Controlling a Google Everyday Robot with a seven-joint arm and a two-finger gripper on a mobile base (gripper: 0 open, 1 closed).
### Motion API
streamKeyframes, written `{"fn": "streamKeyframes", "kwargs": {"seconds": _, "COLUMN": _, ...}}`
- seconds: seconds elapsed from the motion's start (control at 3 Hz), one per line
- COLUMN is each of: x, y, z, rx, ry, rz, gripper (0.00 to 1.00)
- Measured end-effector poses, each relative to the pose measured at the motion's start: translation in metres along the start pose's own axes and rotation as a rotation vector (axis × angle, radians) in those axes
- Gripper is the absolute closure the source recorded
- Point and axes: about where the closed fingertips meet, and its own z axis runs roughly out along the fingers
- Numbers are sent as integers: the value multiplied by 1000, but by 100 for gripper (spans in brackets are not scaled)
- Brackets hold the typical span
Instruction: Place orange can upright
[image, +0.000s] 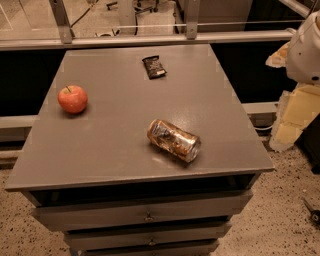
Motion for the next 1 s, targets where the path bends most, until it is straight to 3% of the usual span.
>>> {"fn": "streamKeyframes", "kwargs": {"seconds": 0.33, "x": 0, "y": 0, "z": 0, "rx": 0, "ry": 0, "rz": 0, "gripper": 0}}
{"fn": "streamKeyframes", "kwargs": {"seconds": 0.67, "x": -26, "y": 7, "z": 19, "rx": -35, "ry": -17, "rz": 8, "gripper": 0}}
{"fn": "streamKeyframes", "kwargs": {"seconds": 1.0, "x": -70, "y": 24, "z": 58, "rx": -107, "ry": -27, "rz": 27, "gripper": 0}}
